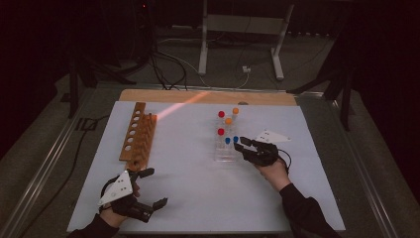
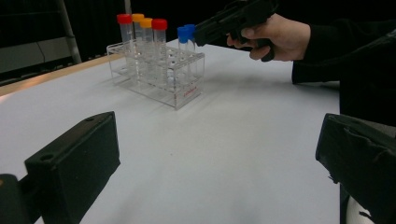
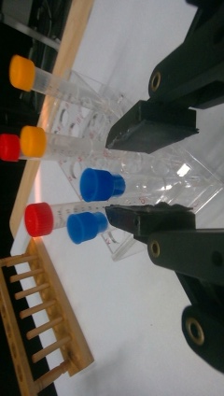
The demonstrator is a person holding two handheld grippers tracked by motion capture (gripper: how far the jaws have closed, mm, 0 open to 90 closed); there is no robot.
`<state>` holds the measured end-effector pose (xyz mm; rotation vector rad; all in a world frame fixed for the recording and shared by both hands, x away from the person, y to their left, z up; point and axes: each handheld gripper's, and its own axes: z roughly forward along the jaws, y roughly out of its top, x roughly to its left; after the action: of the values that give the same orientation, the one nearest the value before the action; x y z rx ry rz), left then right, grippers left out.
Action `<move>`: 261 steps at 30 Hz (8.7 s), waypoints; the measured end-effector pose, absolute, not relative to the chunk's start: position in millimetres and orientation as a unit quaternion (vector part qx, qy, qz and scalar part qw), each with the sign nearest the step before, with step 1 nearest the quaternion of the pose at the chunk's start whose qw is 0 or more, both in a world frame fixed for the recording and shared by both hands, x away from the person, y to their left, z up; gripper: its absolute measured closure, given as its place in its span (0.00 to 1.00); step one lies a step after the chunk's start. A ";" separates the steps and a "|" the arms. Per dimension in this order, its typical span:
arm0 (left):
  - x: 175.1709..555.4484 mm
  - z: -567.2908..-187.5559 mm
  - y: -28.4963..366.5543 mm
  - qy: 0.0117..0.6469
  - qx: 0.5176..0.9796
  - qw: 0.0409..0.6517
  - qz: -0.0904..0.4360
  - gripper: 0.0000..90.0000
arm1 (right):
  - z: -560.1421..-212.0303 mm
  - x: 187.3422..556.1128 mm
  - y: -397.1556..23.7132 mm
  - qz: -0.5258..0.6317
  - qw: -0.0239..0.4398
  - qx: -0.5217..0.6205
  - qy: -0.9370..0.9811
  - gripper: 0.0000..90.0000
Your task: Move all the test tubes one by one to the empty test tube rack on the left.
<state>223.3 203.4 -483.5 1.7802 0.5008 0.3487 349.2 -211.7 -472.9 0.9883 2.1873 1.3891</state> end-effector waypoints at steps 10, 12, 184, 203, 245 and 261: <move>223.1 -483.4 203.8 0.214 0.764 0.589 0.150 0.01 | -479.2 354.4 -207.5 0.477 0.164 0.352 0.788 0.83; 223.1 -483.4 203.9 0.214 0.764 0.590 0.150 0.01 | -478.8 354.6 -207.2 0.476 0.163 0.352 0.789 0.83; 400.1 -360.2 249.3 0.350 0.712 0.533 0.294 0.86 | -430.7 271.6 -168.2 0.583 0.119 0.179 0.784 0.00; 441.6 -396.6 276.0 0.417 0.690 0.499 0.318 0.86 | -432.4 272.7 -169.1 0.575 0.119 0.178 0.790 0.00; 450.2 -458.4 271.4 0.456 0.704 0.464 0.286 0.85 | -428.8 271.9 -174.1 0.576 0.122 0.178 0.788 0.00; 435.9 -437.6 273.2 0.444 0.715 0.471 0.264 0.53 | -426.3 273.1 -177.2 0.575 0.124 0.182 0.788 0.00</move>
<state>435.9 273.2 -437.6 1.7525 1.0869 0.6465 273.1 -177.2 -426.3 0.5304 2.2961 1.6767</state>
